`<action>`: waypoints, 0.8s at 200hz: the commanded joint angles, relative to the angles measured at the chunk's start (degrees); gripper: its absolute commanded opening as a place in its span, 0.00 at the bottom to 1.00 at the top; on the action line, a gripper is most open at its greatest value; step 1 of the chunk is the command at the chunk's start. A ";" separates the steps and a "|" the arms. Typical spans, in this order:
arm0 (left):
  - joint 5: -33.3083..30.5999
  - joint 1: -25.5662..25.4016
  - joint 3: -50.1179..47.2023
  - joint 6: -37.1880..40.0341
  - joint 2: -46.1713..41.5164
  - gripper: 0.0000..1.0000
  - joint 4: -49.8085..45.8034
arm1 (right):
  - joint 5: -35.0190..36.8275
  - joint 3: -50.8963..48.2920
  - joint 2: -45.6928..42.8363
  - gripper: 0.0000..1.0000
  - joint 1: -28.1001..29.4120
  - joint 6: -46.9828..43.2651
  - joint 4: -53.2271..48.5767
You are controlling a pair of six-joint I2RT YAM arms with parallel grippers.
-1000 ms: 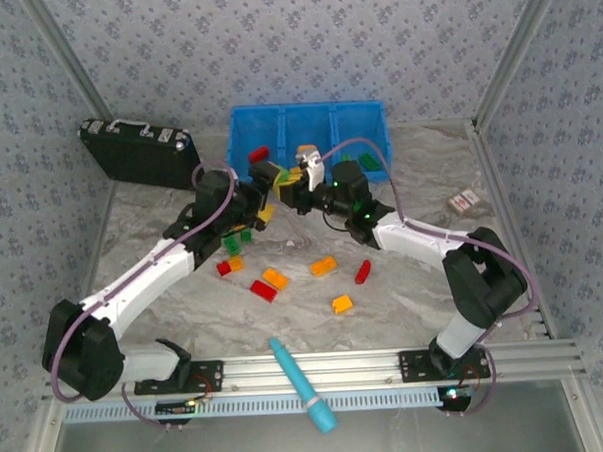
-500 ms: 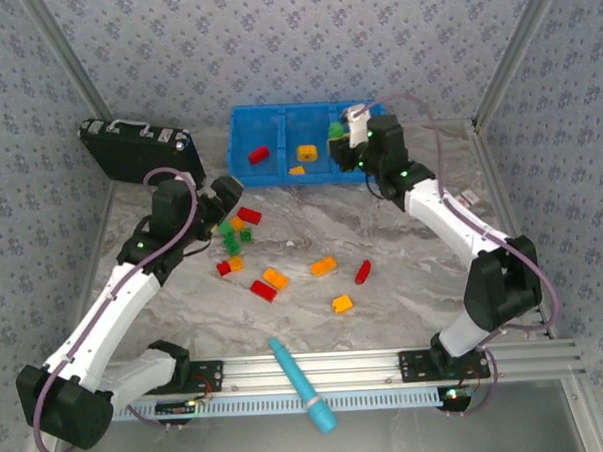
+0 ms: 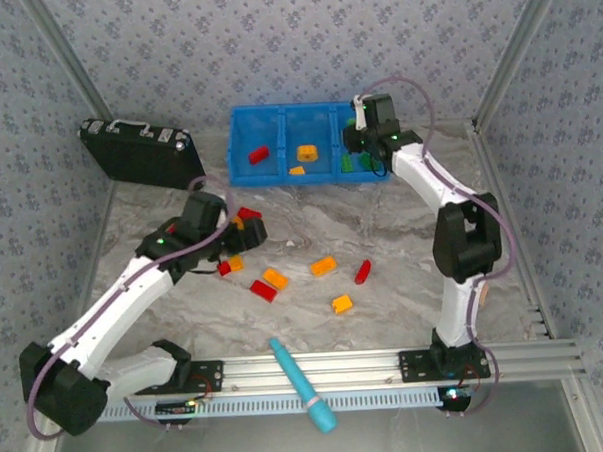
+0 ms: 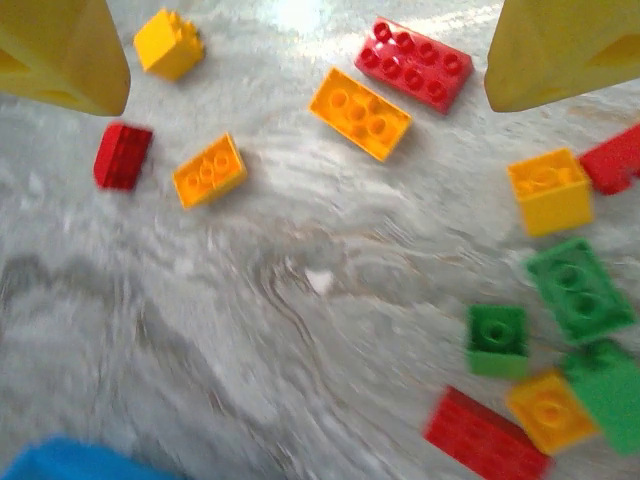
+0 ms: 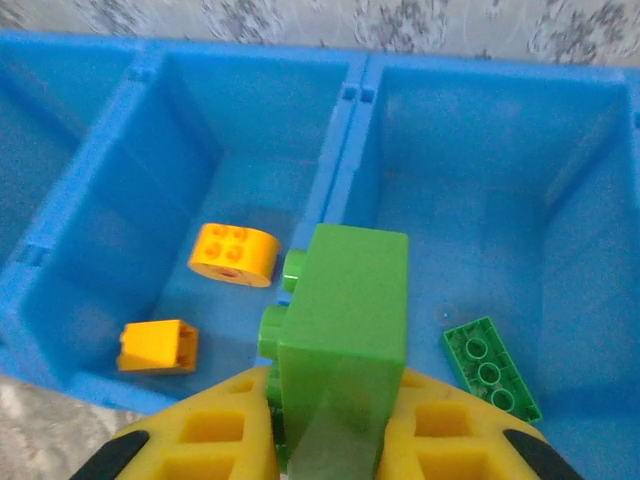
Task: Sort the legos into containers by color
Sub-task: Place the lego in the container.
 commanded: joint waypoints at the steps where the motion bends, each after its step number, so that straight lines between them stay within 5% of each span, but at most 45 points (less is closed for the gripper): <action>1: -3.33 -7.30 5.98 3.57 4.97 0.90 -1.33 | 0.57 5.52 3.58 0.26 -0.71 1.20 -4.90; 81: -2.75 -21.73 24.23 9.38 29.42 0.84 -0.56 | -3.54 7.06 5.82 0.49 -3.14 -1.49 -6.10; 160: -4.79 -29.60 38.80 13.28 46.47 0.79 -7.14 | -6.33 -4.31 -10.84 0.59 -7.86 -2.12 -4.41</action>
